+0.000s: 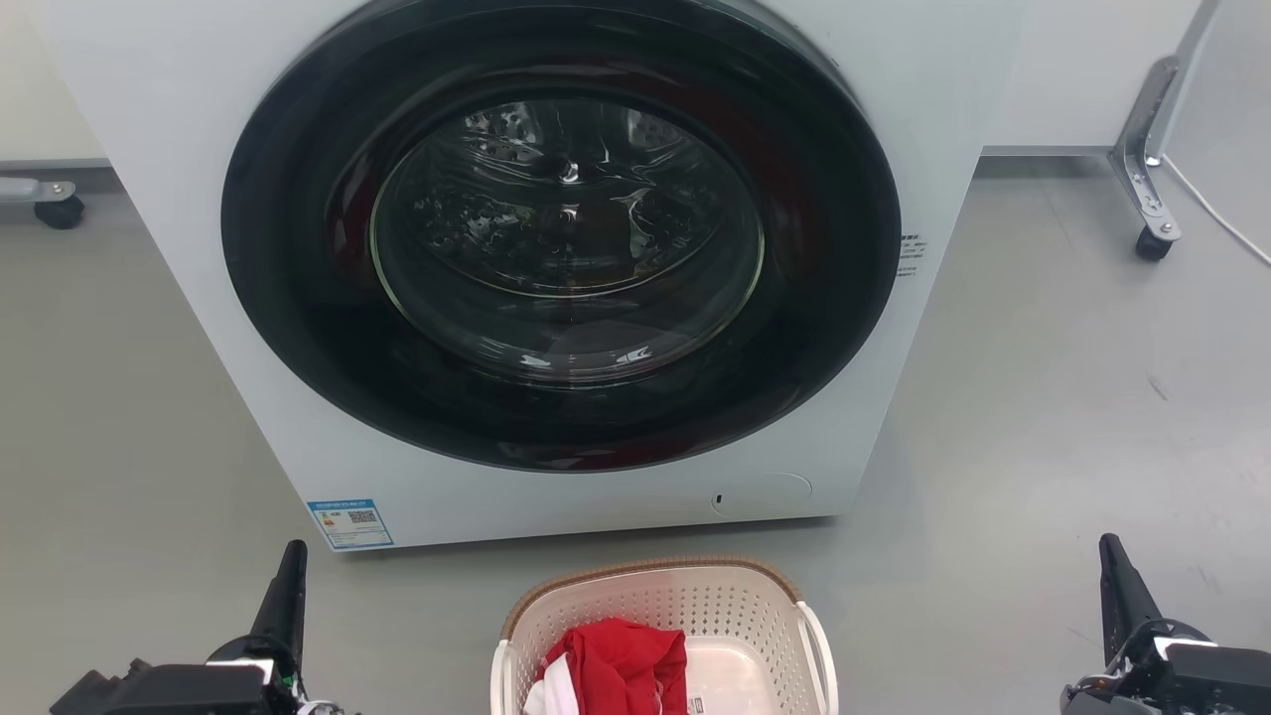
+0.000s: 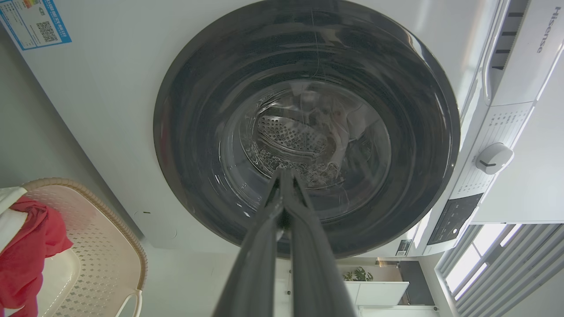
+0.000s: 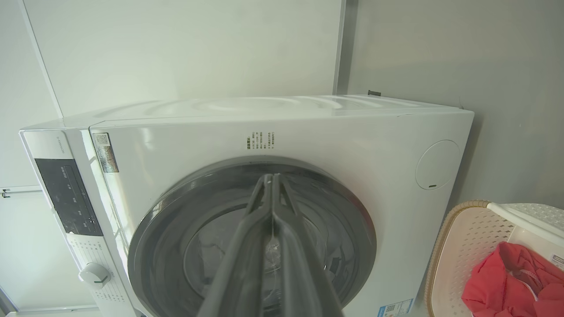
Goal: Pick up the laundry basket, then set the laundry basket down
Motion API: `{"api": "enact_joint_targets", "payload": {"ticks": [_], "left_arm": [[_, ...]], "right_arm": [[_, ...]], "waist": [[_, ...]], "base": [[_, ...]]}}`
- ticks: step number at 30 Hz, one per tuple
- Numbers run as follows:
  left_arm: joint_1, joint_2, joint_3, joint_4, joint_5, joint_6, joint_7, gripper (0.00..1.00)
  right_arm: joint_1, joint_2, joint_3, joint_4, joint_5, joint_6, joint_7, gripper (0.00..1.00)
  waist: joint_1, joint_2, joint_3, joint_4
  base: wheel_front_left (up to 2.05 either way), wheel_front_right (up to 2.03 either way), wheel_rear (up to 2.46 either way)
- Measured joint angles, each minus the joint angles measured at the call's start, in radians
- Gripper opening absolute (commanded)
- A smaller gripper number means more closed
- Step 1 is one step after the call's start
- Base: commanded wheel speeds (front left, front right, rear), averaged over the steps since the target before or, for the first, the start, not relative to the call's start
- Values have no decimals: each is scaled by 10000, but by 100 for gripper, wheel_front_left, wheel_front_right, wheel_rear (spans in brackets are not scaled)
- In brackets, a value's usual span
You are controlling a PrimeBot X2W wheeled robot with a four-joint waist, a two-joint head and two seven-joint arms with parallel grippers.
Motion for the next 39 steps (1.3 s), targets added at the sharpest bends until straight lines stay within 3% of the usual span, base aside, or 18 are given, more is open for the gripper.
{"api": "enact_joint_targets", "payload": {"ticks": [39], "left_arm": [[0, 0, 0, 2, 0, 0, 0, 0]], "right_arm": [[0, 0, 0, -2, 12, 23, 0, 0]], "waist": [[0, 0, 1, 0]], "base": [[0, 0, 0]]}}
